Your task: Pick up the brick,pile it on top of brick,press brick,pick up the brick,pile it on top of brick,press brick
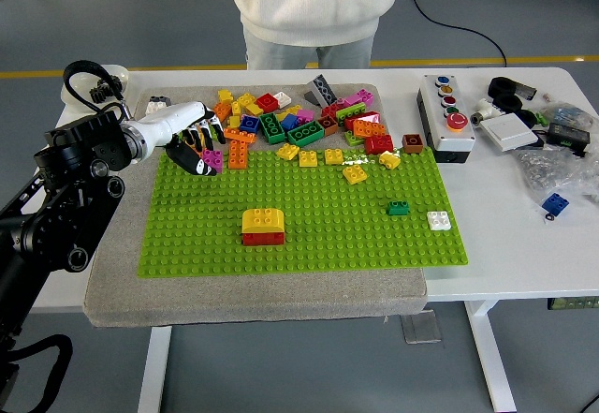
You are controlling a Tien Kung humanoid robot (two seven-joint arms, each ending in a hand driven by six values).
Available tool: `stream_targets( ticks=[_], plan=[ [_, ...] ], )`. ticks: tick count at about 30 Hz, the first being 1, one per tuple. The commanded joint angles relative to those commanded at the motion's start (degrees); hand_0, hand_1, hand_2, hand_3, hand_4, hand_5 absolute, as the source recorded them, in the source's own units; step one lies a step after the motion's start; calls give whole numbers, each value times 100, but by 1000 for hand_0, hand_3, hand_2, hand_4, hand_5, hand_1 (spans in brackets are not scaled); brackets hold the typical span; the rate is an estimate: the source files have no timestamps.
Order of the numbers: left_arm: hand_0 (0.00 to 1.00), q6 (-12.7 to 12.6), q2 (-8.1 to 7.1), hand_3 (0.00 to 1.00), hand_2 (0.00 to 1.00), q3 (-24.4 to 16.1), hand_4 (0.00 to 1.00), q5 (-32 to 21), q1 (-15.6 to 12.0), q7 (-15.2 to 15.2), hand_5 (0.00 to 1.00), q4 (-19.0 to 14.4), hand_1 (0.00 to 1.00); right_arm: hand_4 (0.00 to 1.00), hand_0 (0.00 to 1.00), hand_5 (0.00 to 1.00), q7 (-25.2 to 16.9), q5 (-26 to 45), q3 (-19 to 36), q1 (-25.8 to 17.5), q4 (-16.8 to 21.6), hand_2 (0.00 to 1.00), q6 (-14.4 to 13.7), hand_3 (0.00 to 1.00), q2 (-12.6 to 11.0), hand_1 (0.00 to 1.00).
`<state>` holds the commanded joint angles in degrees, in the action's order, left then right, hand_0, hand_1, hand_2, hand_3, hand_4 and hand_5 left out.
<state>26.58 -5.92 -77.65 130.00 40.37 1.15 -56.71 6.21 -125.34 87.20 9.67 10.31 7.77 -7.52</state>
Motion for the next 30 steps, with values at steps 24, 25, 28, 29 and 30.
stream_targets(
  ticks=[24, 25, 28, 29, 30],
  plan=[
    [487, 406, -214, 519, 450, -31, 886, -370, -244, 231, 2, -748, 439, 806, 740, 374, -3, -51, 9, -29, 0, 713, 2, 590, -1, 646],
    [487, 417, -220, 519, 450, -30, 886, -395, -250, 235, 2, -764, 439, 806, 740, 374, -2, -56, 12, -30, 0, 713, 3, 590, -2, 646],
    [487, 468, -241, 518, 448, -28, 887, -556, -278, 256, 2, -810, 438, 805, 739, 374, -4, -67, 14, -35, 0, 713, 2, 590, -4, 645],
    [487, 488, -247, 518, 448, -29, 887, -614, -288, 262, 2, -823, 438, 805, 739, 374, -3, -71, 15, -37, 0, 713, 3, 590, -4, 645],
    [487, 503, -259, 518, 448, -26, 887, -644, -307, 271, 2, -865, 438, 805, 739, 374, -4, -74, 14, -38, 0, 713, 3, 590, -3, 645]
  ],
)
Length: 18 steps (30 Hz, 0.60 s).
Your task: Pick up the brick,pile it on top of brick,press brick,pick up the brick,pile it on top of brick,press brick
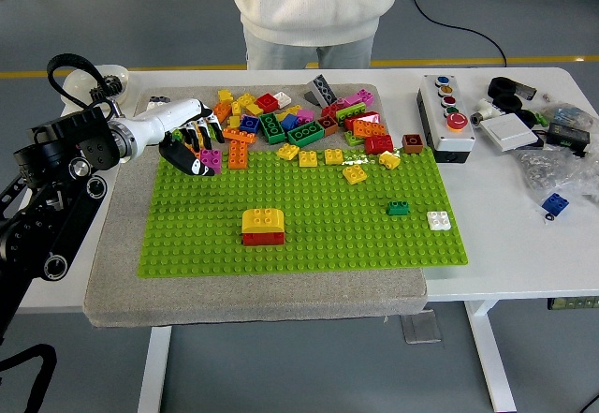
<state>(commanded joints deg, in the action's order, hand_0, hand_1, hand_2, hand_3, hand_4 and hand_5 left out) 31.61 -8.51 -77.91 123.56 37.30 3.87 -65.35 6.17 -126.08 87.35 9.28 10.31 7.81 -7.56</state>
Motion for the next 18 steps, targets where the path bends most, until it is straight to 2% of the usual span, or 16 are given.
stream_targets(
  ticks=[9, 18],
  plan=[
    [485, 70, -68, 518, 448, 20, 888, -206, -86, 100, 2, -341, 436, 805, 739, 373, 4, -5, 15, 2, 0, 713, -2, 591, -5, 646],
    [484, 196, -133, 518, 447, 59, 889, -484, -253, 252, 2, -841, 435, 804, 739, 372, 6, -8, 43, 7, 0, 713, -8, 591, -16, 645]
  ],
)
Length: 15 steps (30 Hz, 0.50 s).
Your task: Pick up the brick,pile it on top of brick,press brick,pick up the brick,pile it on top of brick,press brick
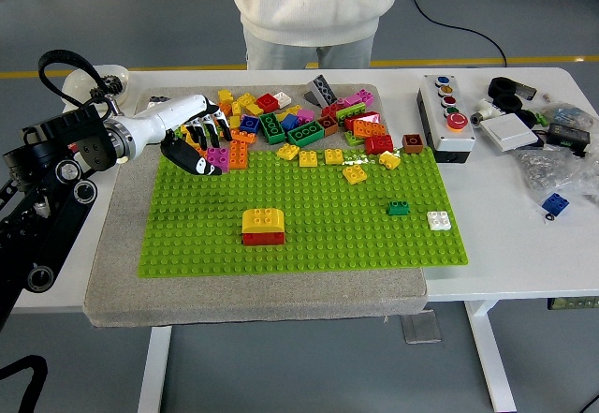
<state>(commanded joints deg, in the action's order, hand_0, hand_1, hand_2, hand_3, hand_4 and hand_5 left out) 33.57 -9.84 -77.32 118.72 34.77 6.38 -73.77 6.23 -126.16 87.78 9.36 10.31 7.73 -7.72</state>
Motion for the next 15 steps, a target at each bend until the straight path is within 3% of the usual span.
stream_targets(
  ticks=[15],
  plan=[
    [480, 185, -63, 517, 445, 127, 888, -454, -263, 258, 2, -518, 432, 804, 739, 373, 10, 0, 40, -3, 0, 713, -5, 590, -15, 646]
  ],
)
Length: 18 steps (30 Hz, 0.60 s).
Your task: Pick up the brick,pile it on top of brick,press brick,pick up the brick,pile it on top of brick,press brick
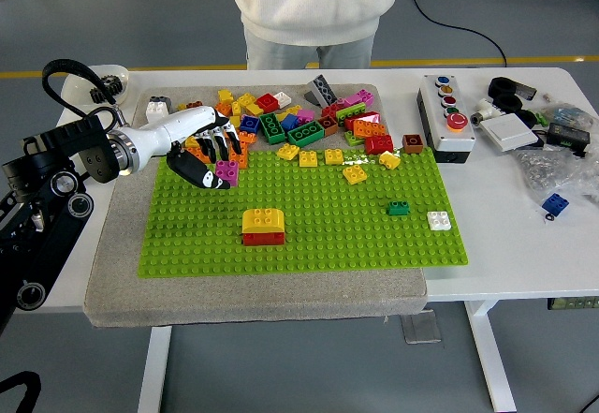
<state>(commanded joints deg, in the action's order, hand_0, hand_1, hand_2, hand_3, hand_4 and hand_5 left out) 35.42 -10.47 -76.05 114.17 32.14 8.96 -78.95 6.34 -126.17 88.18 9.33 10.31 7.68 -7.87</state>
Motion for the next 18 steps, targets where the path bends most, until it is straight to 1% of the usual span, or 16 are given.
stream_targets(
  ticks=[7, 18],
  plan=[
    [479, -20, 59, 516, 444, 86, 888, -165, -82, 192, 2, -185, 431, 804, 740, 372, 0, 27, -15, 6, 0, 713, 2, 590, -2, 645],
    [478, -44, 145, 515, 444, 203, 889, -332, -141, 345, 2, -279, 429, 803, 740, 371, 2, 24, -12, -3, 0, 713, 1, 590, -8, 645]
  ],
)
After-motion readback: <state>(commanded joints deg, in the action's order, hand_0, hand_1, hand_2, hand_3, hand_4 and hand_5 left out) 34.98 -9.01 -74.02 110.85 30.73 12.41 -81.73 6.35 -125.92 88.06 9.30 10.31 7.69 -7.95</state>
